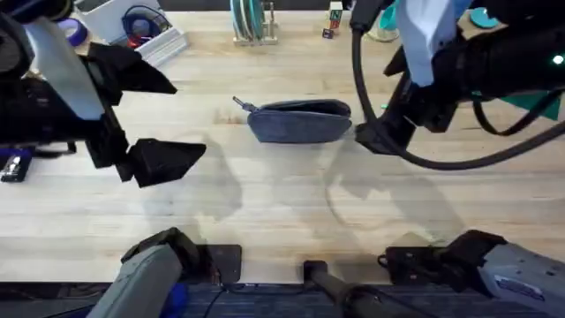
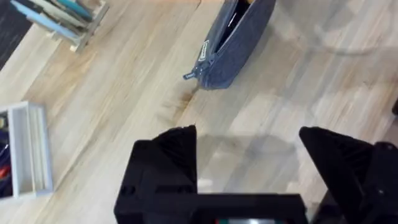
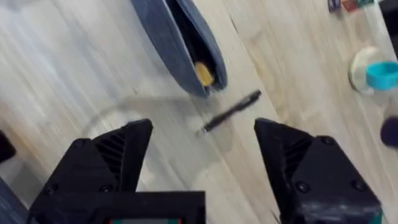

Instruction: Unzip the bag, pick up the pens from the table one at a time and place them inside, then zip the bag closed.

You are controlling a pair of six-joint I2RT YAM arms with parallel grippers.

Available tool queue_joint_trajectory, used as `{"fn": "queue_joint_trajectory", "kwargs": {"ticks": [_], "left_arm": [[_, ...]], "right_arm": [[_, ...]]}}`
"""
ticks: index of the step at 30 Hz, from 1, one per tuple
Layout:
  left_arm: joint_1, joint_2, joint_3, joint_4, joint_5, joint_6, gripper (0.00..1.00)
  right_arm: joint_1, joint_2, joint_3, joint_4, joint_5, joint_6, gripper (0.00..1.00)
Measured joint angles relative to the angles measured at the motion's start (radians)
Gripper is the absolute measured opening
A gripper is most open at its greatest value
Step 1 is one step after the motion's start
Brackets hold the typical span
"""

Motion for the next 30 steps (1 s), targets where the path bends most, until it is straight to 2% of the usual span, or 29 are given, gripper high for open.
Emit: {"fn": "queue_joint_trajectory", "kwargs": {"ticks": [4,9,25,26,27,30], "left_arm": [[0.0,-0.057,0.0,-0.001,-0.024,-0.065,0.995],[0.0,-0.1,0.0,-0.003,-0.04,-0.105,0.995],[0.0,-0.11,0.0,-0.018,-0.043,-0.124,0.995],[0.0,-0.11,0.0,-0.018,-0.043,-0.124,0.995],[0.0,-0.11,0.0,-0.018,-0.043,-0.124,0.995],[0.0,-0.11,0.0,-0.018,-0.043,-0.124,0.995]], "right_arm": [[-0.002,0.0,0.003,-0.016,0.031,0.006,0.996],[-0.002,0.0,0.003,-0.016,0.036,0.009,0.996],[-0.002,0.0,0.003,-0.013,0.036,0.009,0.983],[-0.002,0.0,0.003,-0.013,0.036,0.009,0.91],[-0.002,0.0,0.003,-0.013,0.036,0.01,0.792],[-0.002,0.0,0.003,-0.014,0.036,0.01,0.375]]}}
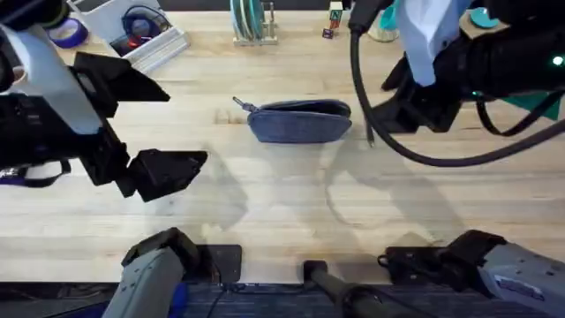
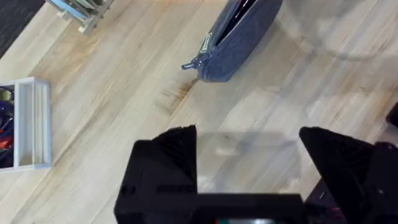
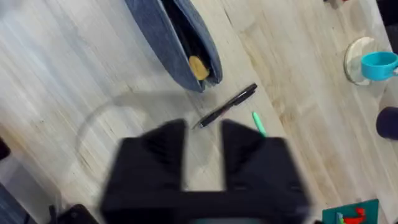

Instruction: Unzip the bag, pick up the pens from the table one at a time and place them inside, then zip the bag closed.

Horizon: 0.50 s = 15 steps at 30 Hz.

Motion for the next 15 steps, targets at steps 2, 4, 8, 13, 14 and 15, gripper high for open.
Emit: {"fn": "queue_joint_trajectory", "kwargs": {"ticks": [2,4,8,13,14,15], "left_arm": [[0.0,0.0,0.0,0.0,0.0,0.0,0.994],[0.0,0.0,0.0,0.0,0.0,0.0,0.995],[0.0,0.0,0.0,0.0,0.0,0.0,0.995],[0.0,0.0,0.0,0.0,0.0,0.0,0.995],[0.0,0.0,0.0,0.0,0.0,0.0,0.995],[0.0,0.0,0.0,0.0,0.0,0.0,0.995]], "right_arm": [[0.0,0.0,0.0,0.0,0.0,0.002,0.092],[0.0,0.0,0.0,-0.002,-0.001,0.006,0.037],[0.0,0.0,0.0,-0.008,-0.02,0.007,0.031],[0.0,0.016,0.001,-0.048,-0.107,-0.013,0.031],[0.0,0.026,0.001,-0.057,-0.12,-0.021,0.031],[0.0,0.037,0.001,-0.062,-0.132,-0.03,0.031]]}}
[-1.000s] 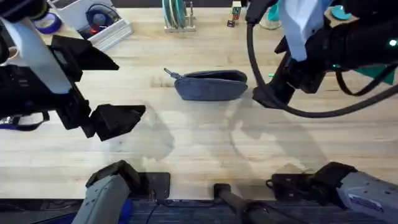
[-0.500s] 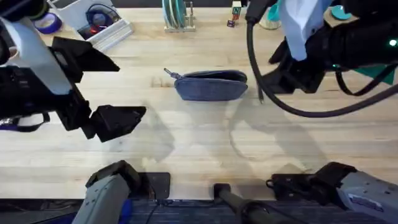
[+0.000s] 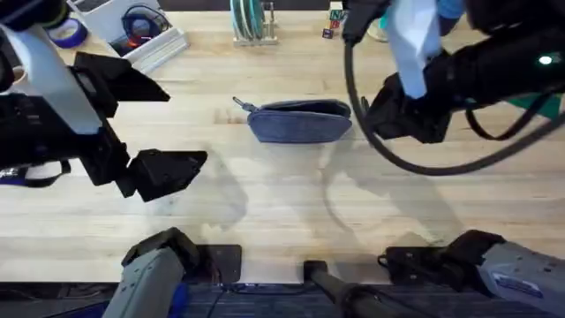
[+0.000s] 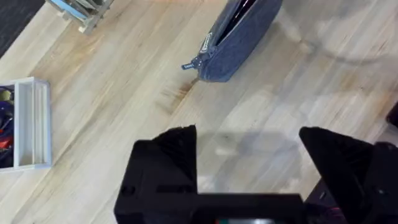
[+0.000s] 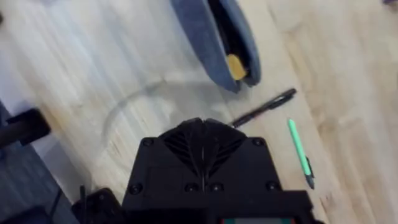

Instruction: Unzip the bag, pick up the pens from the table one at a time and place them inside, then zip the bag closed.

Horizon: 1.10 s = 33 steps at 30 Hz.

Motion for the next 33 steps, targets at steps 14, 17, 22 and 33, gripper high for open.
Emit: {"fn": "queue_joint_trajectory", "kwargs": {"ticks": [14,17,22,33], "left_arm": [[0.0,0.0,0.0,0.0,0.0,0.0,0.995],[0.0,0.0,0.0,0.0,0.0,0.0,0.994],[0.0,0.0,0.0,0.0,0.0,0.0,0.995],[0.0,0.0,0.0,0.0,0.0,0.0,0.995]], "right_arm": [[0.0,0.1,0.047,-0.001,-0.036,-0.085,0.03],[0.0,0.127,0.068,-0.001,-0.036,-0.123,0.03],[0.0,0.24,0.104,0.0,0.013,-0.216,0.029],[0.0,0.426,0.188,0.087,0.063,-0.299,0.03]]}}
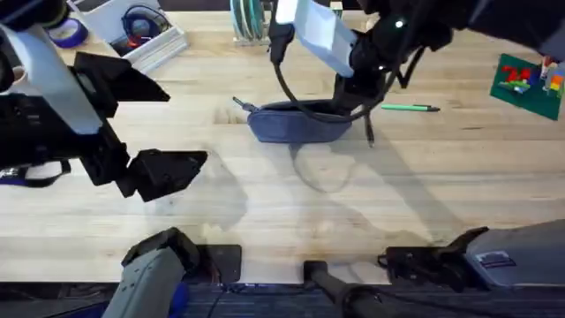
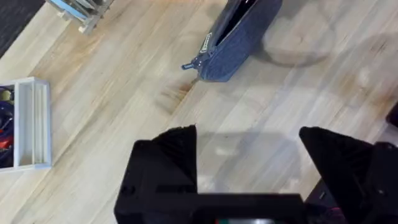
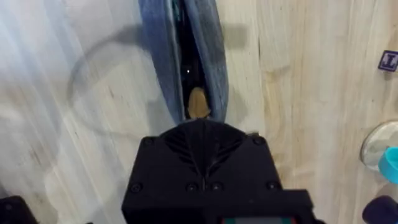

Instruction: Unzip the bag, pick up the pens from the table one at a time and place them inside, then zip the bag closed.

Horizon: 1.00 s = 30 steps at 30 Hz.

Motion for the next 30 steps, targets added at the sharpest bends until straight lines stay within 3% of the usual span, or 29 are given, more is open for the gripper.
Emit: {"fn": "queue_joint_trajectory", "kwargs": {"ticks": [30], "left_arm": [[0.0,0.0,0.0,0.0,0.0,0.0,0.995]], "right_arm": [[0.0,0.125,0.005,0.036,-0.033,-0.021,0.03]]}}
